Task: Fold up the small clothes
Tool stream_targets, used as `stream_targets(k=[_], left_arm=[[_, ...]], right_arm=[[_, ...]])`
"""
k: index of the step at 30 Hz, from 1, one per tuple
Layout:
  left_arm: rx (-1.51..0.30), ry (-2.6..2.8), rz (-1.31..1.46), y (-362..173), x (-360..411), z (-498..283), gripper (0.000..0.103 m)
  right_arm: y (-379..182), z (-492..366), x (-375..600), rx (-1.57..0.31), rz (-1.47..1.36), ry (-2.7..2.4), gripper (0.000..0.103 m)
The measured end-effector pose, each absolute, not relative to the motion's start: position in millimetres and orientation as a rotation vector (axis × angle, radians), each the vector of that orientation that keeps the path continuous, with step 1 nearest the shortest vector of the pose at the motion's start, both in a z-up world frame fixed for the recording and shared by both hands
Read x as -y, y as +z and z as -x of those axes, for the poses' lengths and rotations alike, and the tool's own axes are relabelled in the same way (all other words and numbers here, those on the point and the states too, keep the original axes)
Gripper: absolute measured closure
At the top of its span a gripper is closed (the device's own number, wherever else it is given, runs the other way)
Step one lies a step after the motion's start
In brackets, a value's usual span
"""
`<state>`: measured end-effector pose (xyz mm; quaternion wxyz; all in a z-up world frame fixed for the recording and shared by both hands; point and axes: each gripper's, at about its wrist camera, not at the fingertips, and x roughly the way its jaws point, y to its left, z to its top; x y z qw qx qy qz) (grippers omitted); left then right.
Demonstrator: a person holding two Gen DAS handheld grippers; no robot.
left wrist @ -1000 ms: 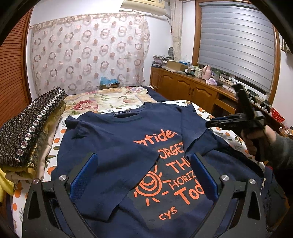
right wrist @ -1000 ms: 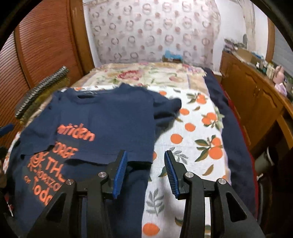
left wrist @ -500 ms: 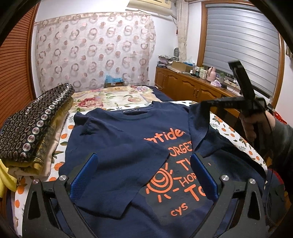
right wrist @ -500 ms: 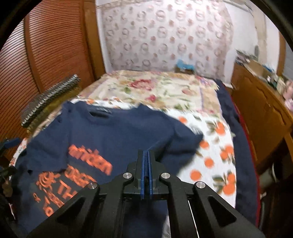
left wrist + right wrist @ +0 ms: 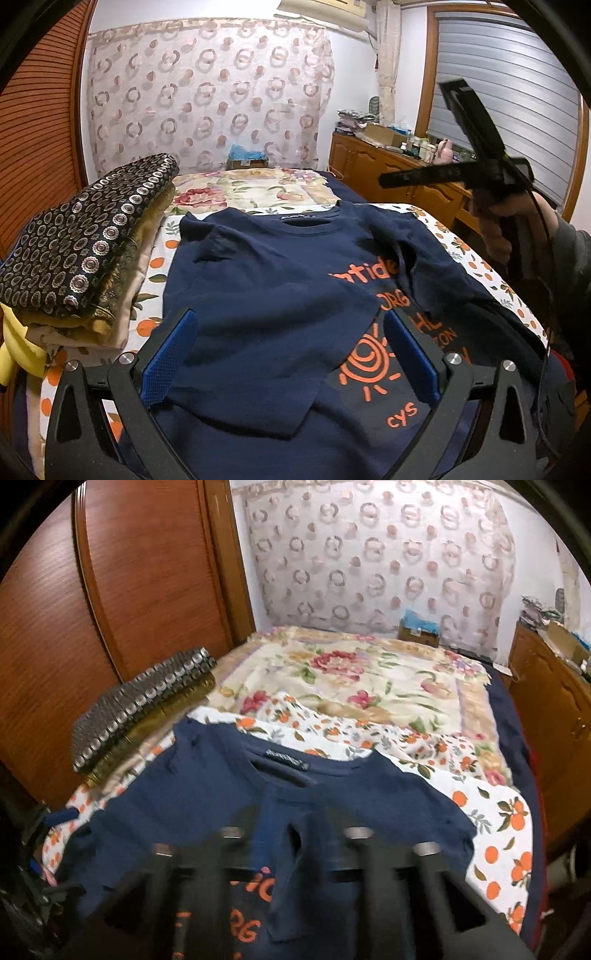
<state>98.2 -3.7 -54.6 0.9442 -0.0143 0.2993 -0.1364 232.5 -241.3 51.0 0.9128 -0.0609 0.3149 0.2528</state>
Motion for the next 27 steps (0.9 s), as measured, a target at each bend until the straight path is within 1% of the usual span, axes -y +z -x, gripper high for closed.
stream_targets(k=[1,3,6,11,13,15,16,18,20,27], left_arm=[[-0.610,-0.273,0.025,-54.4,2.0,-100.0,0.002],[-0.612,-0.265,0.016,-53.6,-1.5,-104.2,0.002],[-0.621,-0.242,-0.003,-52.8,-9.2,-115.1,0.002],[-0.645,-0.244,-0.016,-48.7,-20.8,-142.0,0.002],[-0.668,-0.259,-0.003,-48.0,-26.4,-156.5,0.006],[-0.688,-0.265,-0.010,-47.7,-29.0,-168.7,0.017],[-0.702,-0.262,-0.019,-47.4,-29.7,-177.4,0.020],[-0.723,-0.257,-0.032,-46.6,-29.7,-190.5,0.029],[-0.749,-0.256,-0.041,-45.8,-28.4,-206.0,0.033],[-0.837,-0.206,-0.079,-54.0,-19.4,-254.0,0.035]], right_arm=[[50.2,-231.9,244.4,-0.648,0.138,0.501,0.059],[53.3,-229.7,247.6,-0.656,0.150,0.464,0.051],[45.1,-228.4,265.0,-0.665,0.147,0.414,0.045],[23.0,-231.3,283.9,-0.704,0.181,0.315,0.044],[14.1,-234.9,287.8,-0.714,0.184,0.292,0.044],[3.3,-242.6,289.7,-0.729,0.181,0.272,0.044],[-0.9,-247.1,290.7,-0.732,0.180,0.267,0.044],[-4.8,-254.4,294.2,-0.740,0.166,0.266,0.044],[-10.3,-263.4,296.5,-0.747,0.161,0.264,0.044],[-13.3,-276.8,295.0,-0.747,0.149,0.289,0.044]])
